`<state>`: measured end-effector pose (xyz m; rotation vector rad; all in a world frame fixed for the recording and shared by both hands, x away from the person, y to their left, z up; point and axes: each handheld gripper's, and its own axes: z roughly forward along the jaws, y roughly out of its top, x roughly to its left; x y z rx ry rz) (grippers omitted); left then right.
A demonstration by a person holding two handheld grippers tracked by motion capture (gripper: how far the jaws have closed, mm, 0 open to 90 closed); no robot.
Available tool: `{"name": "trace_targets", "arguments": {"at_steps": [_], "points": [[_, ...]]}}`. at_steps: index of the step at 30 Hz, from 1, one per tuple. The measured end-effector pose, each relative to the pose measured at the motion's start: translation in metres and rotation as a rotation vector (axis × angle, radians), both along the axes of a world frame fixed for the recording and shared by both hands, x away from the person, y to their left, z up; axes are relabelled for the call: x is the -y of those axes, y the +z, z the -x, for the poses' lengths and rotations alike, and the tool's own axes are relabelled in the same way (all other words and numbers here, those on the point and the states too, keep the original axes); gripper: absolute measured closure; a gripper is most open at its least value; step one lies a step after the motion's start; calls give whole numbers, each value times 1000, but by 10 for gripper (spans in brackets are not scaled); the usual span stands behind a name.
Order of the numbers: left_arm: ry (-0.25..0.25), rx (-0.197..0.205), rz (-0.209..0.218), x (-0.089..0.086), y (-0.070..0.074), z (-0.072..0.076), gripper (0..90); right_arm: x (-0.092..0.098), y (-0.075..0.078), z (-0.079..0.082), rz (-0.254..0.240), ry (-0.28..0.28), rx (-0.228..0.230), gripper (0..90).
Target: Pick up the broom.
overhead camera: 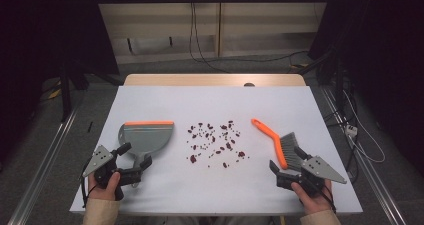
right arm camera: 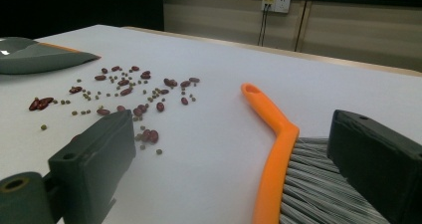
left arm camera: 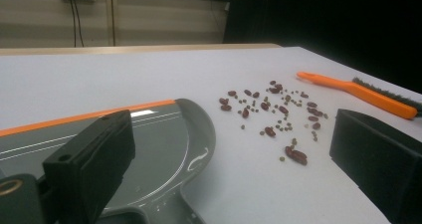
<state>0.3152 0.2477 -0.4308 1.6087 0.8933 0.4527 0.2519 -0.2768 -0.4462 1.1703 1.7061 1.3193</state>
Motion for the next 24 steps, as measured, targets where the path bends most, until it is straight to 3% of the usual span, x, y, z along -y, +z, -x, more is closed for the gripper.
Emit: {"name": "trace_targets", "arguments": {"at_steps": [17,24], "points": [[-9,3,2,1,1,-1,36,0,2,-4,5,9,-4,44],[-4,5,6,0,1,-1,37,1,8,-18,13,16,-12,41]]}}
